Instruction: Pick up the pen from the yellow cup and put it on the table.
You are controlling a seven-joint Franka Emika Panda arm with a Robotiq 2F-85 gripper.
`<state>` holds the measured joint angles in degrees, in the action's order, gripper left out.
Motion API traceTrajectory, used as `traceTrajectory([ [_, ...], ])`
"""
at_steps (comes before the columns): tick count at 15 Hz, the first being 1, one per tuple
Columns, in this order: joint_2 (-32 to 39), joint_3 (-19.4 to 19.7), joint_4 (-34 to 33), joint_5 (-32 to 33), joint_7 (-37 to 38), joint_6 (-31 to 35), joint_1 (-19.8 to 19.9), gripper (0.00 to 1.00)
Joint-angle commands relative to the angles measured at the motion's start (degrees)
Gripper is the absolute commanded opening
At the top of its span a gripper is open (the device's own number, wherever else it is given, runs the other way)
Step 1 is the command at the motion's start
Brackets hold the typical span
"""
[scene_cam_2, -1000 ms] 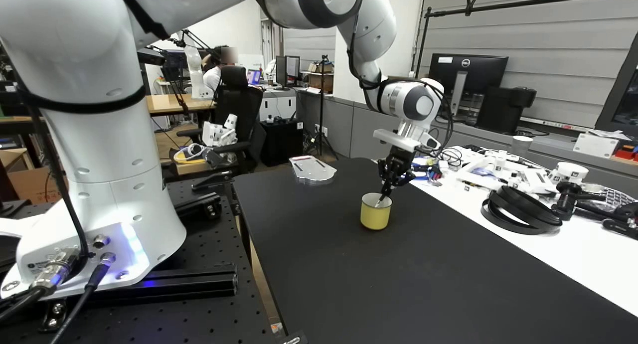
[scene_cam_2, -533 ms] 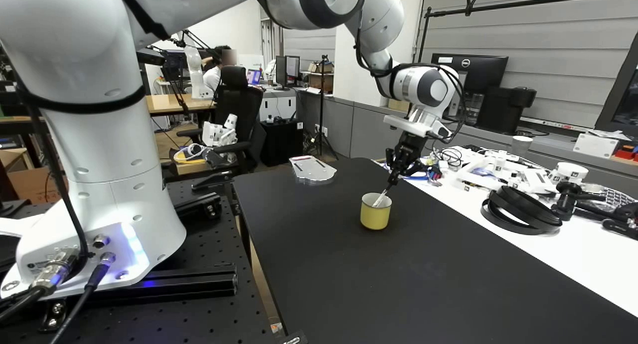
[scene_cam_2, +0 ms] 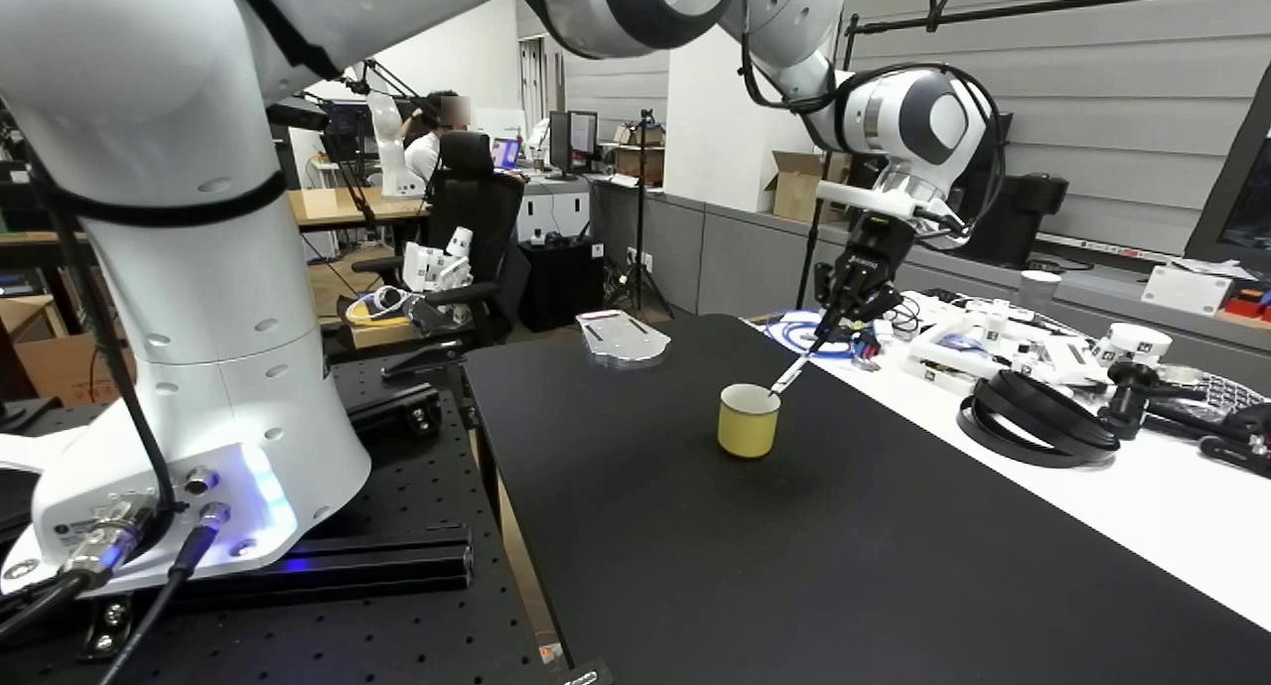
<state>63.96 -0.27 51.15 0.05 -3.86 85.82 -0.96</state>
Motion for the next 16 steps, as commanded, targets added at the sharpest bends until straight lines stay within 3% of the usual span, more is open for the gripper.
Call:
traceTrajectory([
  [1,2.0,1.3,-2.6,-0.3,-0.3,-6.2,3.3,0.03],
  [5,5.5,2.4,-0.8,-0.4,-2.3,-8.3,7.7,0.03],
  [10,12.9,3.6,-0.4,-0.4,-3.8,-6.4,12.8,0.03],
  [16,19.4,3.9,-1.7,-0.2,-3.6,-4.9,15.6,0.03],
])
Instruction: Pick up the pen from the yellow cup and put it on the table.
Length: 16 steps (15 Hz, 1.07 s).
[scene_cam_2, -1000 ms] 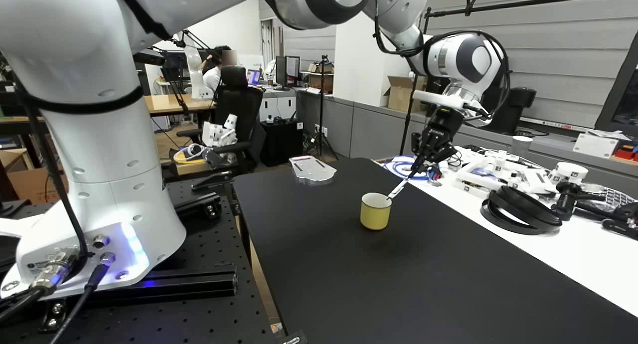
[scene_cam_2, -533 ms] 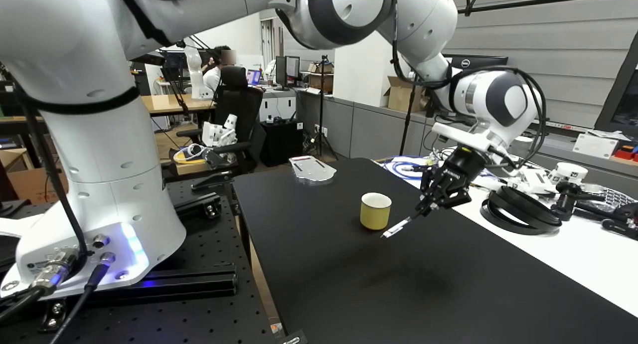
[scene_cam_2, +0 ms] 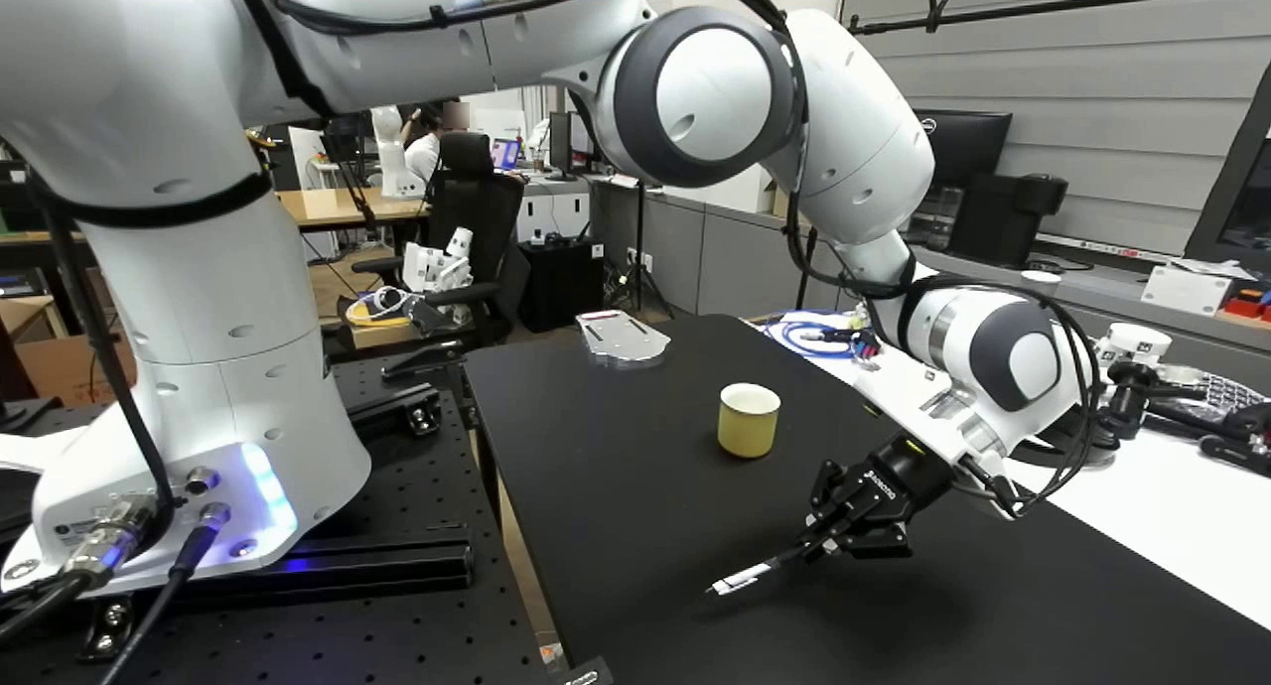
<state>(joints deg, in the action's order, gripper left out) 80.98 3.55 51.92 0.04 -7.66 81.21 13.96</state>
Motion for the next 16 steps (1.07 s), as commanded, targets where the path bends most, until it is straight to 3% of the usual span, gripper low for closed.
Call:
traceTrajectory([
  [1,2.9,0.1,-2.5,-0.2,0.3,0.1,0.7,0.03],
  [4,3.7,-0.1,-2.9,-0.4,0.6,0.1,0.6,0.03],
  [5,3.4,-0.3,-3.2,-0.6,0.7,-0.5,0.6,0.37],
  [7,2.2,-0.6,-3.9,-1.0,0.7,-1.7,0.4,0.44],
  [13,-5.0,-1.6,-8.1,-1.7,-0.3,-5.3,-0.6,0.85],
  [16,-8.9,-2.1,-8.2,-1.0,-1.0,-6.5,-1.6,1.0],
])
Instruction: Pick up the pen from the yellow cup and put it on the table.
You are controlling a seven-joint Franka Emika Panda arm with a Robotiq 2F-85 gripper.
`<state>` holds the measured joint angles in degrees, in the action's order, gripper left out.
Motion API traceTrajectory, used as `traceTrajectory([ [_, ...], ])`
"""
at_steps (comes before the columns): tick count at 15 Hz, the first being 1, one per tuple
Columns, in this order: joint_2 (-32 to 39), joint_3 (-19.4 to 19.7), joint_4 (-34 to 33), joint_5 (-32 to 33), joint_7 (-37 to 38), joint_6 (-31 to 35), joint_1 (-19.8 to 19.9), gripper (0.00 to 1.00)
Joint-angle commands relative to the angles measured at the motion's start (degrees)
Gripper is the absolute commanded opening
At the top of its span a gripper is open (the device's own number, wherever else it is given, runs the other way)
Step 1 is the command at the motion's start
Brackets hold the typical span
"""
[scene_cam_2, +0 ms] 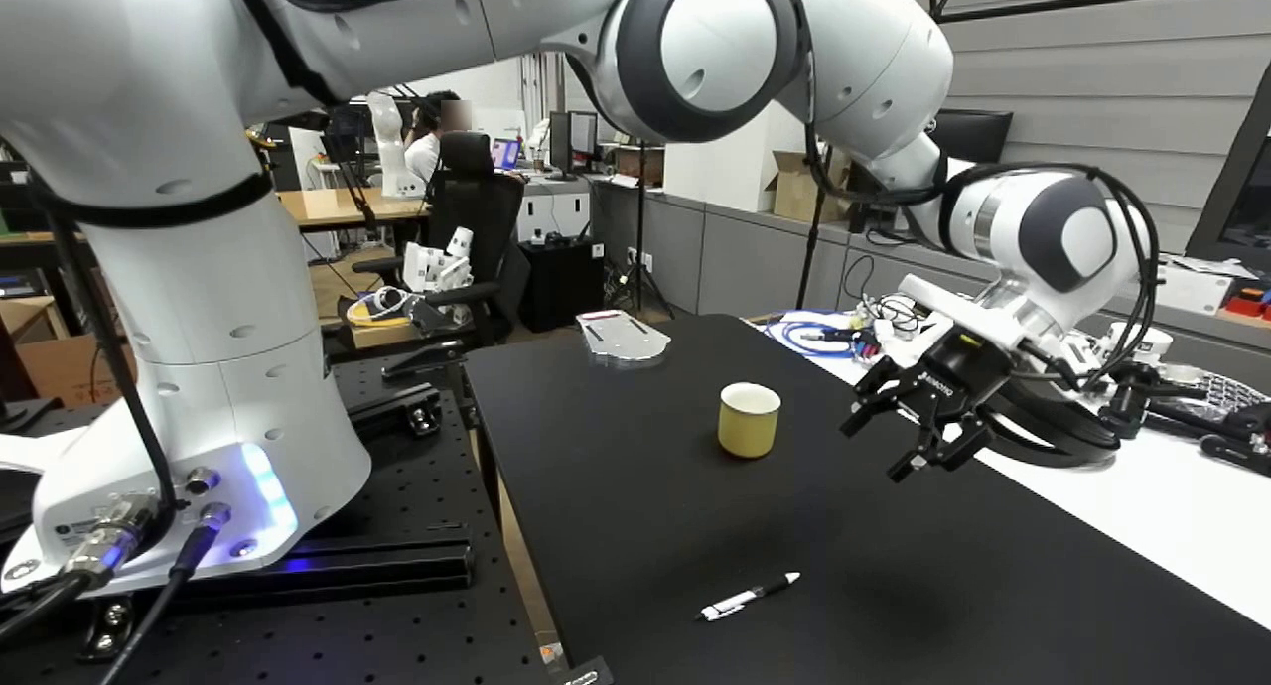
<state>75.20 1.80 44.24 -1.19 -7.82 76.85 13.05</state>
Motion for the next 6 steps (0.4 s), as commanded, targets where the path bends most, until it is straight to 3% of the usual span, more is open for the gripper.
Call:
traceTrajectory([
  [1,-4.6,-0.2,0.7,0.6,-0.4,-1.8,-1.5,1.0],
  [2,-2.6,-0.1,-0.1,0.1,-0.2,-0.8,-0.7,0.93],
  [3,-3.6,-0.1,-0.1,0.1,-0.2,-1.1,-1.2,1.0],
  [6,-4.2,-0.1,0.1,0.2,-0.2,-1.3,-1.9,1.0],
])
